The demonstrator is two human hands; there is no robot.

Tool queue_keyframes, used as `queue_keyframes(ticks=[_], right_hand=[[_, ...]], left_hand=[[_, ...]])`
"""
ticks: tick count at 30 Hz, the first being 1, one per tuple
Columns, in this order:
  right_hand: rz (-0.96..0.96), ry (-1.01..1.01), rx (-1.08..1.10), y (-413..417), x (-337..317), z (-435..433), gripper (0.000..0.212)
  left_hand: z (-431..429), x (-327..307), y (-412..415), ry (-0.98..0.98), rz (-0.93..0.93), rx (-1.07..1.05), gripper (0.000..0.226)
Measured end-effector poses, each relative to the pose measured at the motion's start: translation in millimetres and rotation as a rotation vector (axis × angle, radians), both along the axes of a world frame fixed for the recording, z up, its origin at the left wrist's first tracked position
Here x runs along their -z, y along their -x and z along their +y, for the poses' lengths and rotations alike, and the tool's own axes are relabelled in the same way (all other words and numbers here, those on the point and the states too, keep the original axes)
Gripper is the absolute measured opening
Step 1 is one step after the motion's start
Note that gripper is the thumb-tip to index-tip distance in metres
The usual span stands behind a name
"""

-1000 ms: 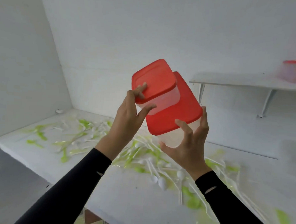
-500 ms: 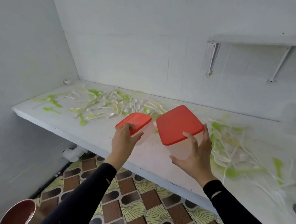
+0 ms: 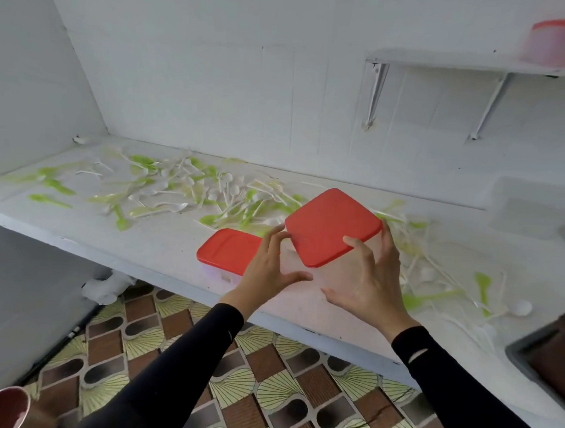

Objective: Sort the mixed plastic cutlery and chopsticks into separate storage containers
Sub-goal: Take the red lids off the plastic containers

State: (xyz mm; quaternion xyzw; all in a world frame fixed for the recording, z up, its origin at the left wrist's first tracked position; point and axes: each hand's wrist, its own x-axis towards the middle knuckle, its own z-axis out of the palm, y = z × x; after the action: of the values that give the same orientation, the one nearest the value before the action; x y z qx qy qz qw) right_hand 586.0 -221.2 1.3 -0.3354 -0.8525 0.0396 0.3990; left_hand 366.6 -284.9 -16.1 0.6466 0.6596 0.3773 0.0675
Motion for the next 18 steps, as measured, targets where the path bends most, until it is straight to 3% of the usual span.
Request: queue_keyframes(ticks=[2, 4, 8, 11, 14, 18], right_hand=[[-0.02, -0.016, 0.024, -1.7, -4.9, 3.6, 0.1], [-0.05, -0.043, 0.045, -3.5, -10.3, 5.7, 0.1], [-0.122, -0.048, 0.076, -6.7, -22.3, 6.7, 0.109], [-0.138, -0.06, 0.079, -14.7, -28.8, 7.2, 0.108], [-0.121, -0.087, 0.073, -21.8, -36.9, 5.0, 0.112], [-0.117, -0.104, 0.092, -24.8, -48.4, 4.6, 0.115]], left_hand=[[0.7, -18.1, -17.1, -0.129, 0.009, 0.218, 0.098], [4.0, -30.8, -27.5, -0.167, 0.091, 0.323, 0.083], [13.2, -41.9, -31.0, -0.214, 0.079, 0.323, 0.055], [20.6, -48.8, -27.4, -0.297, 0.218, 0.359, 0.057], [23.5, -56.2, -22.1, -0.228, 0.327, 0.429, 0.064], [23.2, -64.6, -26.1, -0.272, 0.358, 0.421, 0.054]])
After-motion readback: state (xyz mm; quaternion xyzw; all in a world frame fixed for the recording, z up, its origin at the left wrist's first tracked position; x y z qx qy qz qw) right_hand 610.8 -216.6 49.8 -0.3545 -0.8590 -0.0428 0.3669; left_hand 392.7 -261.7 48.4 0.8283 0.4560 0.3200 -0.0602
